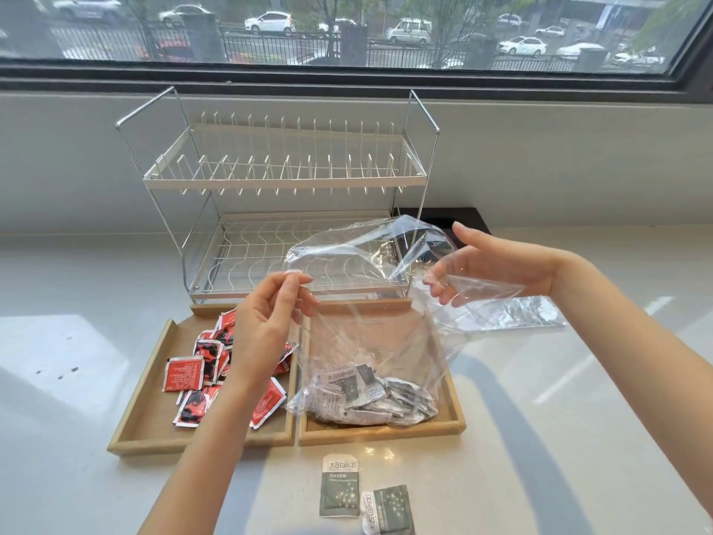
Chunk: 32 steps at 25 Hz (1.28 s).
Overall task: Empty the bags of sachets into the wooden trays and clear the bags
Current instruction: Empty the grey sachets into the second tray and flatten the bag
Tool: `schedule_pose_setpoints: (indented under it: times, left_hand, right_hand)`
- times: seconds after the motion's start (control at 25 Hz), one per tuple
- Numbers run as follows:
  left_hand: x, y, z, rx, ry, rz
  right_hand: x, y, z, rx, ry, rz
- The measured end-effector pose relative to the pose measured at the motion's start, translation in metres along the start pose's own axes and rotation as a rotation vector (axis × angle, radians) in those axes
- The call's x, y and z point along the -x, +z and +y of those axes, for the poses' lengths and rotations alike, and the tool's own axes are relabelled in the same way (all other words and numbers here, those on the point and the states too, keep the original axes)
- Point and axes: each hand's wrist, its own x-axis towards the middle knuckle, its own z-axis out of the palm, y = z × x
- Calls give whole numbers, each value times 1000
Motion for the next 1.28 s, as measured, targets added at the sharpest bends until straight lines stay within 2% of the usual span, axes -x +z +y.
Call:
schedule_pose_setpoints:
  times: [0.16,0.28,0.36,0.6,0.8,0.96,1.08,1.28]
  left_hand:
    - [-2,-1,-2,9,-6,7]
    - [-2,-2,-1,14,1,10]
    - [-3,-3,1,15,-2,4]
    - [-5,-7,2,-29,9,-43]
    - [-6,-6,2,-46,10,-22]
    - [-8,-5,4,-63,29,-9]
    - [-10,-6,5,-59,37,2]
    - [-10,-7,5,-91,51,-16]
  right_hand:
    - [12,3,7,151,-99,75]
    - [17,1,8,102,-195,284]
    - [22,1,6,156,-256,398]
    - [39,8,-28,301,-536,615]
    - [44,0,-31,582,-592,795]
    - [47,-5,-31,888,-747,985]
    - [44,-6,-31,1086,-791,992]
    - [53,-14,-38,1137,-805,850]
